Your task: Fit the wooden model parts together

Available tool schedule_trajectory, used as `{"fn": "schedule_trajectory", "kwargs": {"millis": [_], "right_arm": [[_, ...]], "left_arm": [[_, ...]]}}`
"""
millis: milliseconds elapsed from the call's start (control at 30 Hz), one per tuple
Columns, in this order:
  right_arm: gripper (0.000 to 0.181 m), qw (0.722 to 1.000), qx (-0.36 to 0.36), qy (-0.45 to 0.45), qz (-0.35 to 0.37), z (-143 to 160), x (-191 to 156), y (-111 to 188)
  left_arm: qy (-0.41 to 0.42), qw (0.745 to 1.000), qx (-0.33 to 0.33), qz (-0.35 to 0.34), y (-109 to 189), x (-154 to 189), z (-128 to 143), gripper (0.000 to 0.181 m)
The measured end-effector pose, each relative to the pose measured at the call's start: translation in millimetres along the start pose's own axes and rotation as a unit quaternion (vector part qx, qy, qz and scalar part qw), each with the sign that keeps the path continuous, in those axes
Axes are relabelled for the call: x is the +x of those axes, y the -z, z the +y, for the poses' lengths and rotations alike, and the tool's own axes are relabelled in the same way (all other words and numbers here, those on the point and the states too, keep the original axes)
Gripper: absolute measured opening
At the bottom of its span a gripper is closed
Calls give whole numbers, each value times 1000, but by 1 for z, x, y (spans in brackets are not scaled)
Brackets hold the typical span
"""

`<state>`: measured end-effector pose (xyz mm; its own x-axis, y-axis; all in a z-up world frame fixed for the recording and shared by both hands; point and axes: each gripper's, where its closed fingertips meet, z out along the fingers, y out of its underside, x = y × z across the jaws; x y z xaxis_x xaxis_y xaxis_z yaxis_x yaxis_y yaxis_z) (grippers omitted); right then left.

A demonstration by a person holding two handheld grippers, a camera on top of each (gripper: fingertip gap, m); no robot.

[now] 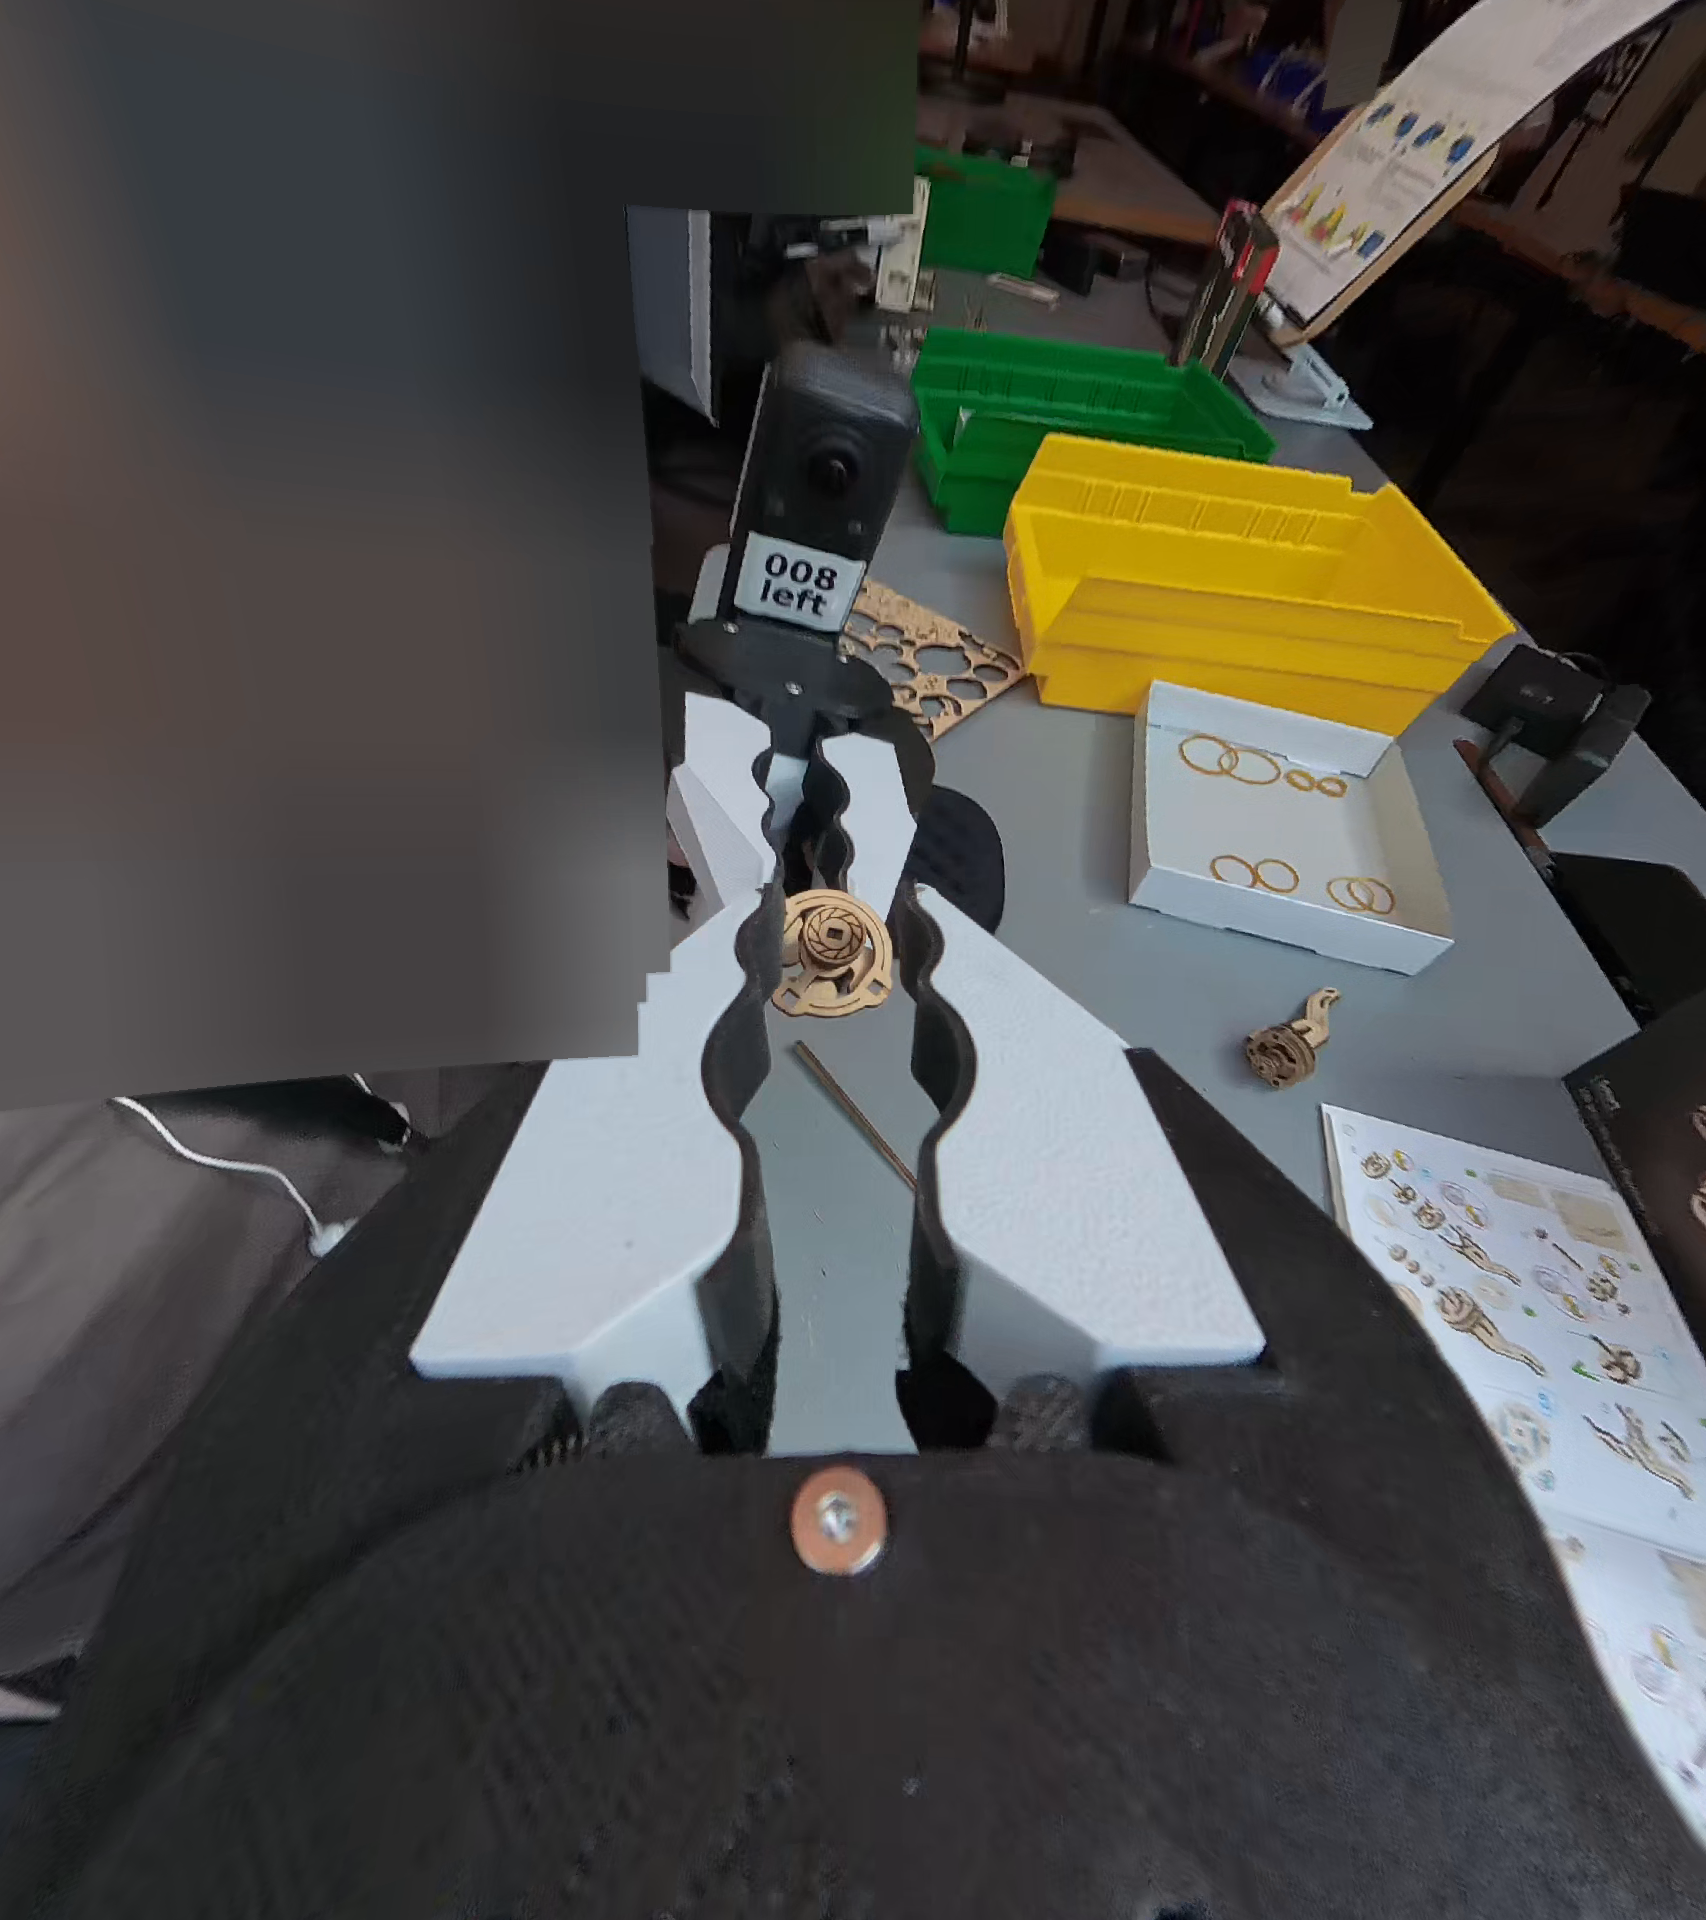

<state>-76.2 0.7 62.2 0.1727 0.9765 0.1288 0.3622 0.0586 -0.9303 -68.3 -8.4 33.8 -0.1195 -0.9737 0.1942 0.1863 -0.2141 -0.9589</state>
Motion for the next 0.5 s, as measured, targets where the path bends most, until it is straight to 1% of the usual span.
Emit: {"fn": "schedule_trajectory", "kwargs": {"millis": [100, 200, 333, 500], "right_arm": [[20, 993, -109, 48, -13, 14, -1, -1], [19, 980, -182, 75, -16, 25, 2, -4], [18, 968, -231, 91, -29, 33, 0, -8], [16, 957, -267, 104, -36, 38, 0, -7]], "left_arm": [[-27, 999, -23, -25, -2, -4, 4, 11], [-45, 997, -41, -40, -3, -6, 8, 11], [-53, 996, -54, -48, -5, -8, 12, 11], [-60, 995, -62, -53, -4, -9, 14, 11]]}}
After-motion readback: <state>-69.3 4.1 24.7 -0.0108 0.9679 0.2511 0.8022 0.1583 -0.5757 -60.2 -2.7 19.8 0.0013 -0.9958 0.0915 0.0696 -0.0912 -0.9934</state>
